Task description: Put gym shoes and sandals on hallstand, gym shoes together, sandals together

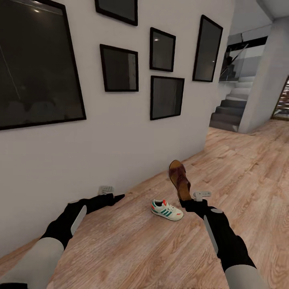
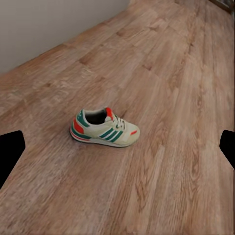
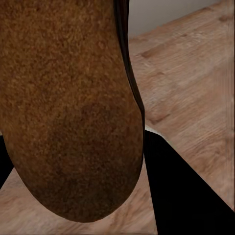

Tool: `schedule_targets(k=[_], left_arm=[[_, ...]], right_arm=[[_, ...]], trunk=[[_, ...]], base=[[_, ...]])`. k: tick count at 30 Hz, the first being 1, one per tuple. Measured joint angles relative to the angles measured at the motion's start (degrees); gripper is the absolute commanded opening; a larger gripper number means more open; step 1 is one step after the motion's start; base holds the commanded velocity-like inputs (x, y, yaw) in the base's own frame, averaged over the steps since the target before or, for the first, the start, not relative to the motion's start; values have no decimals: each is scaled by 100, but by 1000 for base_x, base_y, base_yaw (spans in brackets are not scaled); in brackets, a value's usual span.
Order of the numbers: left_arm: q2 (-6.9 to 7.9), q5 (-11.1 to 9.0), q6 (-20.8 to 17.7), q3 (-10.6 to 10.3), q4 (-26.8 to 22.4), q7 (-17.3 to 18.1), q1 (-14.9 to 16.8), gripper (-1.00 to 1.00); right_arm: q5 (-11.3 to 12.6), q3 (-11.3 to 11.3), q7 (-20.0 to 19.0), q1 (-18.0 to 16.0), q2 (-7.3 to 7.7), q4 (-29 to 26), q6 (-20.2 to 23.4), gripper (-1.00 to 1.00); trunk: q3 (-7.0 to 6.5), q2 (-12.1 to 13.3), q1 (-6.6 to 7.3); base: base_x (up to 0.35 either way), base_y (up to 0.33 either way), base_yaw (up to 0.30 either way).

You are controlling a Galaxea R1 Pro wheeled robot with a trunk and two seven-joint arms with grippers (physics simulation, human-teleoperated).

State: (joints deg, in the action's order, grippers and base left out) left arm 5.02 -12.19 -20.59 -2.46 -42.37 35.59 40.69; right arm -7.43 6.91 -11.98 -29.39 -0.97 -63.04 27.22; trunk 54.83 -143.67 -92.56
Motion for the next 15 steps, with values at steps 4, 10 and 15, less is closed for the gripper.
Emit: schedule_targets(k=[4,10,15], left_arm=[[0,5,0,0,0,0,0,100],[0,5,-2,0,-1,0,0,100],[0,3,-2,1,-1,0,0,100]], right_arm=[[0,0,0,0,0,1,0,-100],[2,0,0,0,0,-2,-3,-100],[3,0,0,0,1,-6,-3,-100]], trunk=[[6,0,0],[7,0,2],[7,0,2]], base=[[2,6,-287],[133,174,-295],[212,246,-299]])
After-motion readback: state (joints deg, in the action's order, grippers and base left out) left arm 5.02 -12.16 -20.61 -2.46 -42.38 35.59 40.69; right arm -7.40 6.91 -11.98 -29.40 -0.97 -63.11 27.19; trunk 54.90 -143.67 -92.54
